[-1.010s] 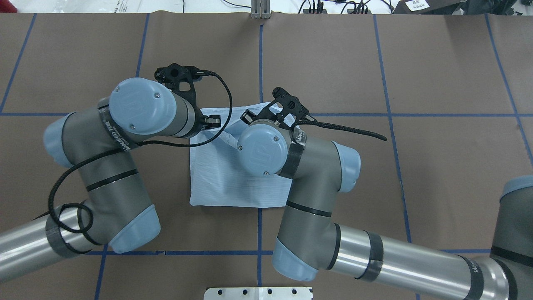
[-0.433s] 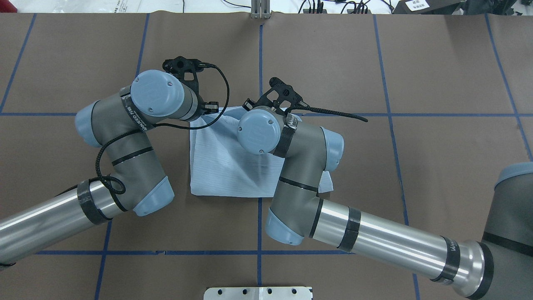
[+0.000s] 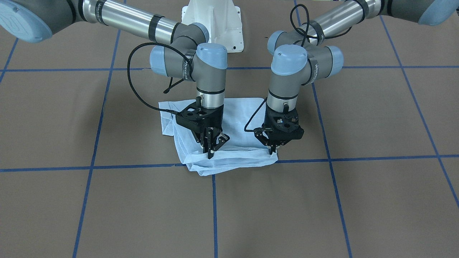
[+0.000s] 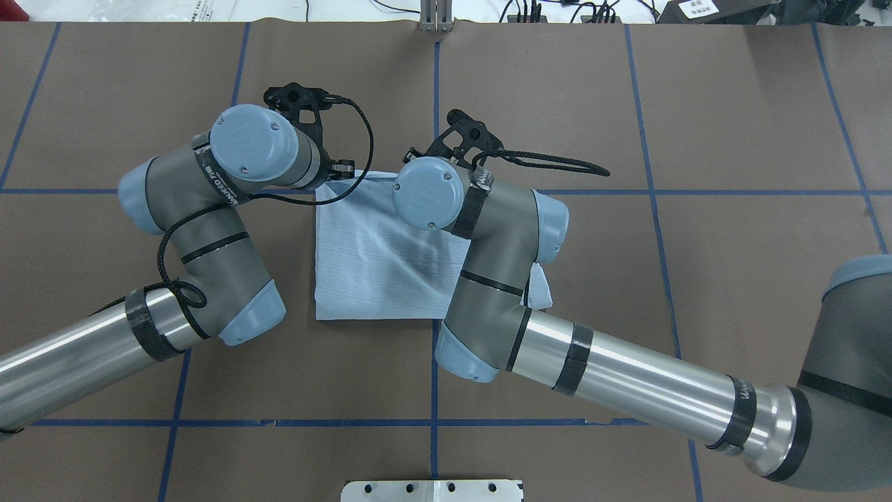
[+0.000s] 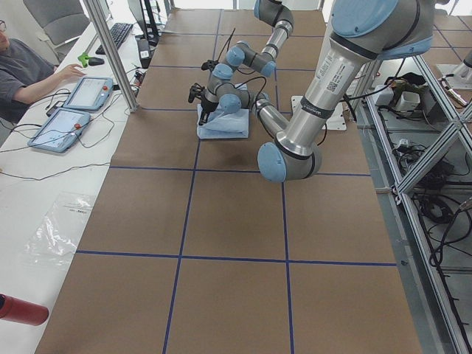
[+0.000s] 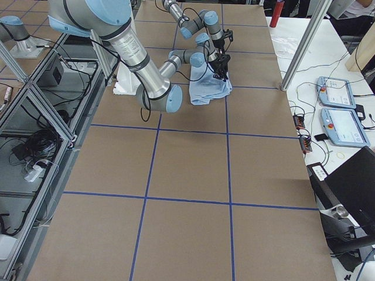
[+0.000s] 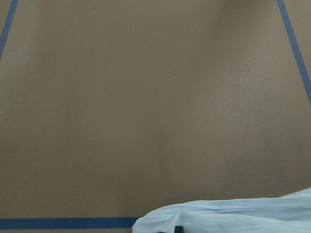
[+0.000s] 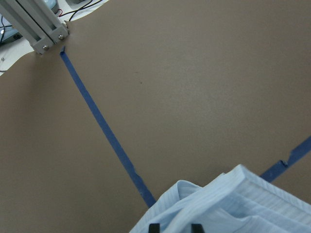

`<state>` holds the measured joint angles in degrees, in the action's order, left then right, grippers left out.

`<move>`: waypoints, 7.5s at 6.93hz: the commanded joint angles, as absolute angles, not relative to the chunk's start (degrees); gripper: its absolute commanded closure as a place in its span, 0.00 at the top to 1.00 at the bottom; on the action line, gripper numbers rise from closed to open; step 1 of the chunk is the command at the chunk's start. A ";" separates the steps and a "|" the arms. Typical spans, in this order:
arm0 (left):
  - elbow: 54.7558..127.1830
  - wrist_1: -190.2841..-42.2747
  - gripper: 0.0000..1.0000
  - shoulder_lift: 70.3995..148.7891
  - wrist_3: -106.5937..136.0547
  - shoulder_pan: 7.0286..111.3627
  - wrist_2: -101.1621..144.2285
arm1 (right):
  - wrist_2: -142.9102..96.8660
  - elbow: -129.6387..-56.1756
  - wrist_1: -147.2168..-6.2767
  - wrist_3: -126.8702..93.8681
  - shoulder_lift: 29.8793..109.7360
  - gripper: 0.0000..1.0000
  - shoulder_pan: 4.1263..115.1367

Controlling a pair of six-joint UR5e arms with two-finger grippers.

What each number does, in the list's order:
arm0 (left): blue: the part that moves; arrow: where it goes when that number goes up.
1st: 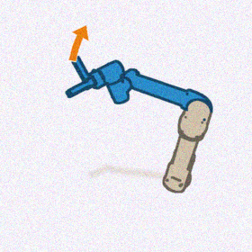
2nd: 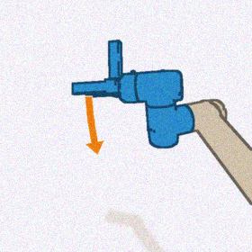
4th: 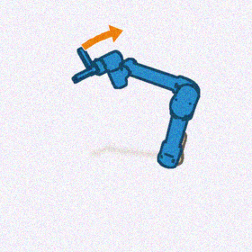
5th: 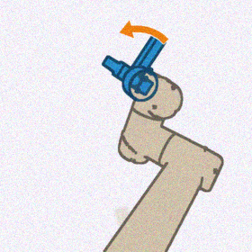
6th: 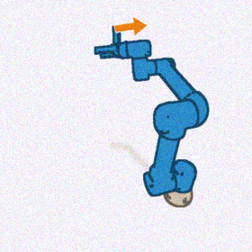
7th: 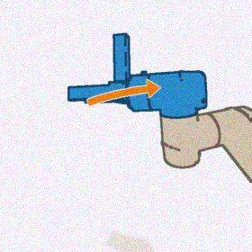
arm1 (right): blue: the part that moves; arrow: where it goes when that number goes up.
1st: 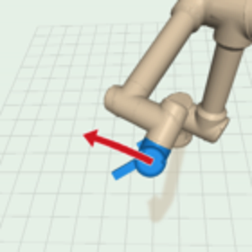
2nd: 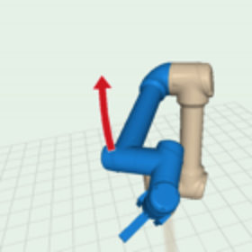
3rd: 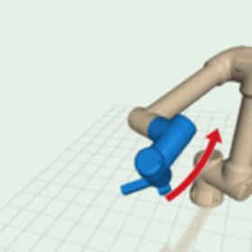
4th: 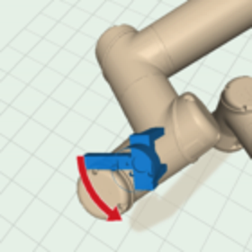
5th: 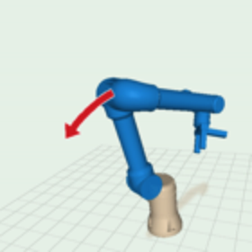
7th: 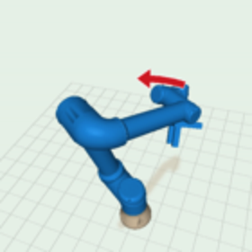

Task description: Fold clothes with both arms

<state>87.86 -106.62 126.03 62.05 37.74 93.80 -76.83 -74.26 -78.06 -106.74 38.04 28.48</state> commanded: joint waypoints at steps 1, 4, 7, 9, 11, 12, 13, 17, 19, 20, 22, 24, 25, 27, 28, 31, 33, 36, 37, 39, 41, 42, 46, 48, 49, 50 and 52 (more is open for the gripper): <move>88.24 -107.92 1.00 125.51 56.88 39.02 94.30 | -81.00 -74.00 -78.13 -101.02 36.39 1.00 31.19; 97.42 -107.15 1.00 120.17 52.57 40.52 101.33 | -92.06 -75.23 -80.23 -92.76 36.82 1.00 35.66; 115.60 -94.72 1.00 110.24 42.59 41.83 104.48 | -107.61 -94.14 -93.21 -66.30 51.52 1.00 47.84; 123.55 -90.53 1.00 101.83 30.23 50.22 111.14 | -117.47 -105.34 -103.23 -38.38 64.45 1.00 61.54; 123.23 -90.53 1.00 92.94 12.29 66.97 120.97 | -126.95 -106.08 -104.50 -10.94 75.88 1.00 76.57; 122.44 -90.53 1.00 88.46 7.34 72.19 121.89 | -128.22 -105.82 -104.50 -1.68 80.90 1.00 81.95; 121.04 -90.53 1.00 84.85 6.69 74.59 122.08 | -128.23 -105.73 -104.59 5.64 85.91 1.00 86.00; 113.56 -91.40 1.00 78.35 -1.86 87.69 132.14 | -130.06 -105.73 -99.50 6.24 100.89 1.00 89.12; 113.29 -91.41 1.00 73.75 -5.71 90.00 136.31 | -131.31 -105.99 -99.23 6.15 101.60 1.00 89.65; 113.12 -91.49 1.00 73.91 -5.80 90.00 136.32 | -131.31 -106.43 -99.14 6.24 101.78 1.00 90.43; 113.38 -91.49 1.00 73.92 -5.80 90.00 136.32 | -130.87 -106.61 -91.20 6.68 103.95 1.00 91.49; 113.12 -91.49 1.00 74.27 -5.80 89.91 136.32 | -130.96 -106.44 -87.89 5.98 104.77 1.00 91.49; 113.03 -91.41 1.00 74.35 -5.54 89.91 136.41 | -131.22 -106.44 -87.89 5.98 104.85 1.00 91.49; 111.89 -91.41 1.00 74.36 -2.39 89.83 137.72 | -131.57 -106.26 -88.07 5.98 104.85 1.00 91.49; 111.54 -91.41 1.00 73.92 -3.24 89.91 137.29 | -131.57 -106.35 -87.89 5.98 105.20 1.00 91.49; 111.27 -90.70 1.00 74.62 -3.60 89.82 136.93 | -131.66 -106.26 -87.89 6.06 105.29 1.00 91.49; 111.70 -91.23 1.00 73.92 -3.95 89.91 137.11 | -131.66 -106.35 -87.71 5.98 105.56 1.00 91.49; 111.18 -91.32 1.00 73.92 -4.04 89.91 137.11 | -131.66 -106.26 -87.63 5.98 105.56 1.00 91.49; 111.18 -91.23 1.00 73.92 -3.96 89.91 137.11 | -131.66 -106.26 -87.63 5.98 105.56 1.00 91.49; 111.18 -91.32 1.00 74.09 -3.96 89.91 137.20 | -131.75 -106.26 -87.63 5.89 105.56 1.00 91.49; 111.36 -91.32 1.00 74.09 -3.87 89.91 137.20 | -131.66 -106.26 -87.63 5.89 105.47 1.00 91.41; 111.36 -91.32 1.00 74.09 -3.87 90.00 137.20 | -131.75 -106.26 -87.63 5.89 105.47 1.00 91.41; 111.36 -91.32 1.00 74.00 -3.96 89.91 137.20 | -131.66 -106.08 -87.63 5.98 105.47 1.00 91.41; 111.36 -91.32 1.00 73.83 -3.96 90.00 137.20 | -131.75 -105.91 -87.63 5.89 105.47 1.00 91.41; 111.36 -91.32 1.00 73.83 -3.96 90.00 137.11 | -131.75 -105.91 -87.63 5.98 105.47 1.00 91.41; 111.27 -91.32 1.00 73.83 -3.96 90.00 137.11 | -131.75 -105.91 -87.63 5.98 105.47 1.00 91.41; 111.36 -91.32 1.00 73.83 -3.96 90.00 137.11 | -131.75 -105.65 -87.63 5.89 105.47 1.00 91.41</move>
